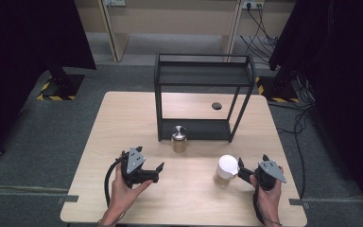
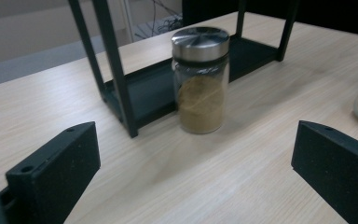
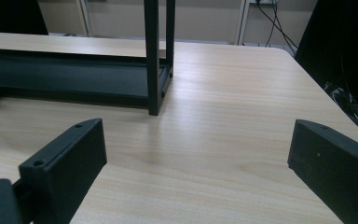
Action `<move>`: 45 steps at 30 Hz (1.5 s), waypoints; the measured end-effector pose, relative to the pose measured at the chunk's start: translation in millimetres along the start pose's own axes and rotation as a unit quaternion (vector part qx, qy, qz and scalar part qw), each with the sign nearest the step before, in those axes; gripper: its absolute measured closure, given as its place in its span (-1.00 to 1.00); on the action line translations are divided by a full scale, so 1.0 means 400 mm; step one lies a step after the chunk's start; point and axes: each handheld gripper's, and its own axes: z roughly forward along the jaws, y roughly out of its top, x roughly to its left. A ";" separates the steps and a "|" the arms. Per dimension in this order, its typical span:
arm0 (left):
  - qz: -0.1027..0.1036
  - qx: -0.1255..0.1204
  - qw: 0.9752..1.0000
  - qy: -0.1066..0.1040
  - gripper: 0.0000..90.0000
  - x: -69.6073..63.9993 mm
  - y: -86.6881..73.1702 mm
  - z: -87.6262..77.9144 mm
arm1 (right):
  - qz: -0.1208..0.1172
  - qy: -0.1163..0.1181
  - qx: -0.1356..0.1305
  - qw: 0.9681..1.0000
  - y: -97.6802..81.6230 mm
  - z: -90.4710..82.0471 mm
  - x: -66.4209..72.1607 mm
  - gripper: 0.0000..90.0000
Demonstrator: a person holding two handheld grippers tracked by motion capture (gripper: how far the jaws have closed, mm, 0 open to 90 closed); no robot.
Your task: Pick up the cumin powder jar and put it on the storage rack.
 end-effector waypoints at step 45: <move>-0.034 0.027 0.999 -0.006 -0.88 -0.034 0.050 0.296 | 0.008 0.004 0.000 1.000 0.002 0.005 -0.010 -0.90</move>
